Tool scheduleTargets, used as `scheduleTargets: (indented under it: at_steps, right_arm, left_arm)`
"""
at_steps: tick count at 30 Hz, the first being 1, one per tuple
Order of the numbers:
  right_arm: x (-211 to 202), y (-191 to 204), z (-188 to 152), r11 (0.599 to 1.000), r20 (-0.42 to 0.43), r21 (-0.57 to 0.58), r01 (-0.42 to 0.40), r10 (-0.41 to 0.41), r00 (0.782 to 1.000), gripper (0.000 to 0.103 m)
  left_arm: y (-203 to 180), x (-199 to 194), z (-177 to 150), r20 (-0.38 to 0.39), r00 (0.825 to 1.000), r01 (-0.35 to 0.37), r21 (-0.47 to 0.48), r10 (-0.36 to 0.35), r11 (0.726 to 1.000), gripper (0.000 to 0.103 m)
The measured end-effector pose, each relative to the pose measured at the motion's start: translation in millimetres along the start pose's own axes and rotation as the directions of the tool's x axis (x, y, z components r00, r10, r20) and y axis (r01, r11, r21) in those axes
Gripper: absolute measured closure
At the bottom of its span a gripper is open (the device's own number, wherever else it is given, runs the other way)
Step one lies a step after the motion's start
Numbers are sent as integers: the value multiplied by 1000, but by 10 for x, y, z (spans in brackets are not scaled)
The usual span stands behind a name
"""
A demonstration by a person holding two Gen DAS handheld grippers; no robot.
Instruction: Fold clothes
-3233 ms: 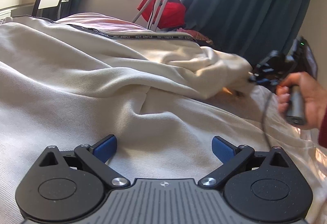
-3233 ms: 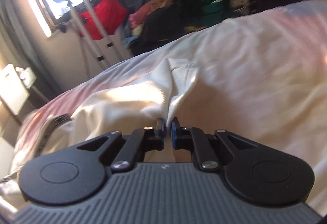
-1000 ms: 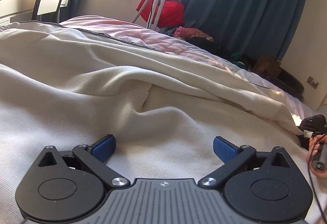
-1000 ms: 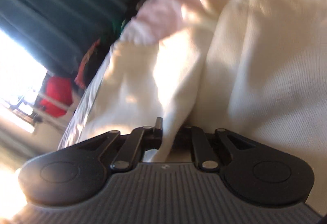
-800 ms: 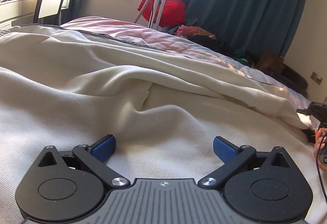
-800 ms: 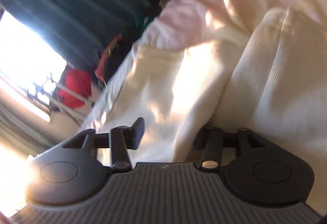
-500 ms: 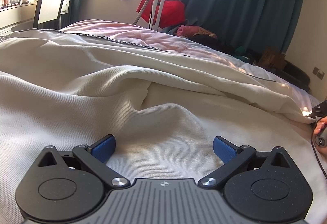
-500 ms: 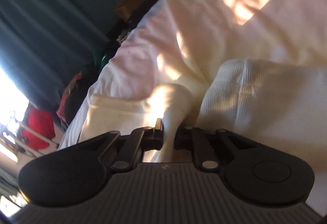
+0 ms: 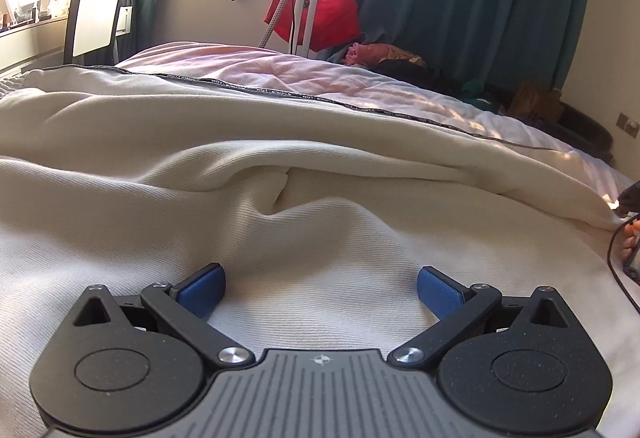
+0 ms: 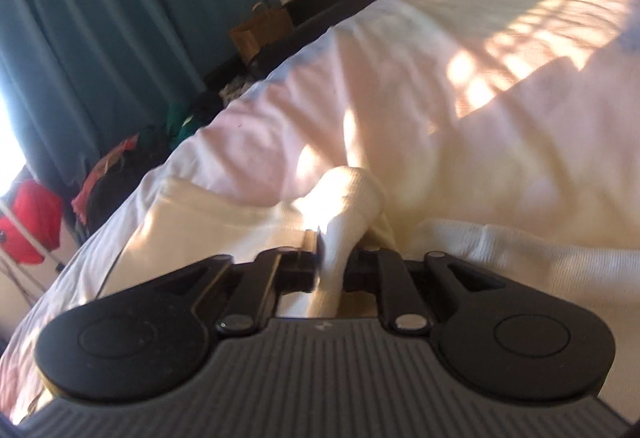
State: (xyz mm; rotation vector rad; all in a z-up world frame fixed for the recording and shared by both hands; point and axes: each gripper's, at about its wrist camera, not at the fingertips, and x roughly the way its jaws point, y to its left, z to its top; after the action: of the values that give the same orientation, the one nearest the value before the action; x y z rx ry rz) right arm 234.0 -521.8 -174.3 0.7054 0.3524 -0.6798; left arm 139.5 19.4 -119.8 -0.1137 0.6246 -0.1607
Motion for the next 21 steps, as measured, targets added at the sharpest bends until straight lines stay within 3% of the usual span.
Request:
scheduleTargets:
  at_steps: [3,4,9,17,19,21]
  right_arm:
    - [-254,65,2,997,-29,-42,-71,70,997,25]
    - [-405,116,-32,995,-7,-75,-72,72,997,15]
    - [-1147,435,-94,941,-17,-306,-143,144,989,17]
    - [-2499,498,-402,822,-176,-442,-358,312,934,17]
    - [-2675,447,-409,810,-205,-436,-393,335,919,17]
    - [-2787,422,-408,808,-195,-438,-394,343,919,17]
  left_arm:
    - [-4,-3,3,0,1000,-4,4,4,1000,0]
    - [-13,-7,5,0,1000,-7,9,7,1000,0]
    - [-61,-78,18,4,1000,-29,64,29,998,0]
    - [-85,-397,84,52,996,-73,103,68,992,0]
    - [-63,-543,119,59,996,-71,79,66,994,0]
    - [-17,-724,147,68,996,-68,49,65,996,0]
